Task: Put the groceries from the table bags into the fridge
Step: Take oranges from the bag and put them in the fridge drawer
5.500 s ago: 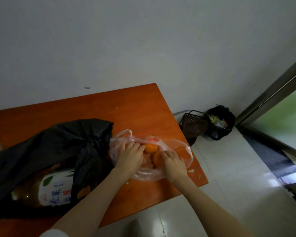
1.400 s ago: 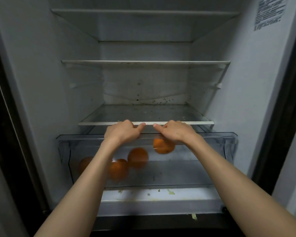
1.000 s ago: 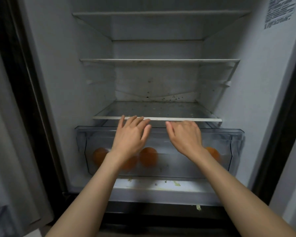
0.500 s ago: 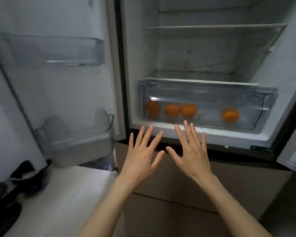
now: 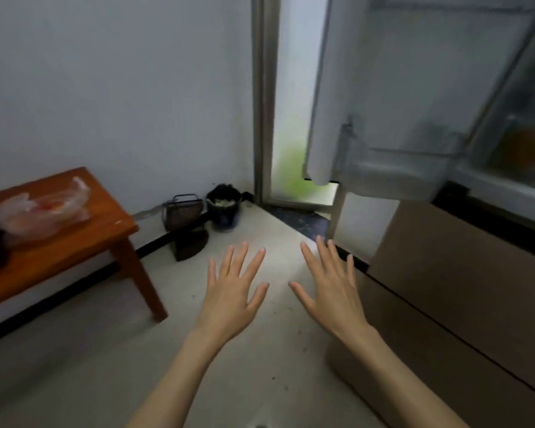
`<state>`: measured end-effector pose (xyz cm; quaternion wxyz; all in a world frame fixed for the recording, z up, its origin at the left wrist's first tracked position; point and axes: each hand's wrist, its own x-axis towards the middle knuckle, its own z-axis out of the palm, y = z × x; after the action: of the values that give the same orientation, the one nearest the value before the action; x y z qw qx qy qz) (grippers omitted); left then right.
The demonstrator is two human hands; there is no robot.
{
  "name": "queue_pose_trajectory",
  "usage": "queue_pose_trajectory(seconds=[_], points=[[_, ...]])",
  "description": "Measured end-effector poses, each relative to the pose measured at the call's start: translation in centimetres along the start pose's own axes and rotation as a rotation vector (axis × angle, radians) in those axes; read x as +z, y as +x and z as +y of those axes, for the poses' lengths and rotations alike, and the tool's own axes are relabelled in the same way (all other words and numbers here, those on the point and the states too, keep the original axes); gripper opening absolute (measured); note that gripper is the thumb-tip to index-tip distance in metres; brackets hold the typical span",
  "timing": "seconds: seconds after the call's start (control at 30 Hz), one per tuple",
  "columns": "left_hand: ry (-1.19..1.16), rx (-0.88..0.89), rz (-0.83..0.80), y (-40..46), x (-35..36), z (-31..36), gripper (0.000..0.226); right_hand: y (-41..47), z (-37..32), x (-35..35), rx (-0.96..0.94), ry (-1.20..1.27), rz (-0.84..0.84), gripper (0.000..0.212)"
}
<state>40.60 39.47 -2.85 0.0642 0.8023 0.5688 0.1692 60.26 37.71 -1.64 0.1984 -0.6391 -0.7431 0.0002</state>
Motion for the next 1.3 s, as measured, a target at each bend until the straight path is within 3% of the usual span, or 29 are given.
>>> queue_pose_trajectory(seconds=[0.4,0.53,0.87,1.0,1.13,1.3], points=[[0.086,-0.617,0.037,-3.5,-7.5,-23.3,0.059,16.0,-21.3,13.8,-0.424,0.144,-0.189,0.076],[0.081,-0.714,0.083,-2.3,-10.2,-29.6,0.059,21.9,-27.1,15.6,-0.536,0.169,-0.209,0.073],[-0.077,-0.732,0.183,3.0,-13.1,-44.2,0.052,32.2,-37.4,21.6,-0.643,0.29,-0.28,0.063],[-0.11,-0.678,0.174,6.3,-13.7,-52.5,0.047,37.3,-42.8,26.2,-0.664,0.412,-0.195,0.054],[-0.138,-0.572,0.147,11.4,-15.5,-59.8,0.04,41.8,-48.8,30.5,-0.502,0.535,-0.133,0.032],[-0.055,-0.427,0.047,15.5,-15.3,-66.6,0.031,45.6,-52.4,34.7,-0.454,0.5,-0.169,0.037]])
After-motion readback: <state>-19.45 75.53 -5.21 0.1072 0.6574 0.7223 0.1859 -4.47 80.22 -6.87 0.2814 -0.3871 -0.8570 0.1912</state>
